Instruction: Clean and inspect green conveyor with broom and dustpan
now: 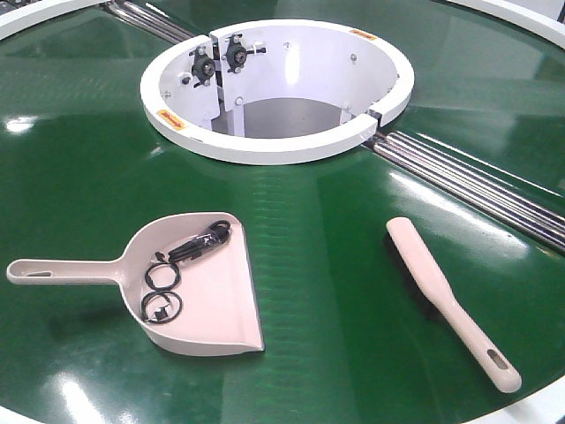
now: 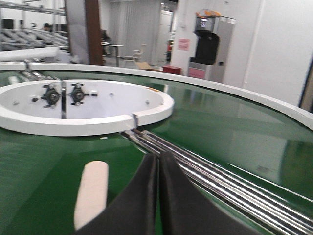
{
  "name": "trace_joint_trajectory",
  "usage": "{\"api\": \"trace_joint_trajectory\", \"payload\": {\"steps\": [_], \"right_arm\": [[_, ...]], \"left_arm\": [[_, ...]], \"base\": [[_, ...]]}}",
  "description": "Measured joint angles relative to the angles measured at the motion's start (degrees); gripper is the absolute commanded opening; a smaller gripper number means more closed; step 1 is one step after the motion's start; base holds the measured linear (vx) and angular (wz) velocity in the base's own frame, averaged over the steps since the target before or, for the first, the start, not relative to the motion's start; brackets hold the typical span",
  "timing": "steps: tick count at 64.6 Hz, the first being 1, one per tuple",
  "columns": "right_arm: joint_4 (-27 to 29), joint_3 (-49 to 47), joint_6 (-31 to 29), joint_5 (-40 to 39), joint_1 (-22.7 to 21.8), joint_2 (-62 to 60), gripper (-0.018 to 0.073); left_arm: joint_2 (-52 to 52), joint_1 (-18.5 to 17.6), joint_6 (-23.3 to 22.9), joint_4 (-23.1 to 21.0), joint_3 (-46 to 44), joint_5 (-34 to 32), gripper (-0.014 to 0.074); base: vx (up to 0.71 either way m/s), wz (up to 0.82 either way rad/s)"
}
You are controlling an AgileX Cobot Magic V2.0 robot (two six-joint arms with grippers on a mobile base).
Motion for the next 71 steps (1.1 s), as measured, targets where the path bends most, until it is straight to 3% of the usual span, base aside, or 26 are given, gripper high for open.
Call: {"api": "trace_joint_trajectory", "payload": {"steps": [10, 32, 71], "right_arm": [[-0.2, 0.06, 1.49, 5.3, -2.06, -4.48, -0.0008], [-0.08, 0.76, 2.52, 4.44, 2.98, -4.79, -0.0008], [-0.08, 0.76, 4.08, 8.32, 3.09, -4.79, -0.0008]], "left_arm": [[0.0, 0.0, 0.0, 0.0, 0.0, 0.0, -0.0006], [0.0, 0.0, 0.0, 0.0, 0.0, 0.11, -0.0006], [0.0, 0.0, 0.0, 0.0, 0.0, 0.11, -0.0006]], "base": [[0.0, 0.0], [0.0, 0.0], [0.0, 0.0]]}}
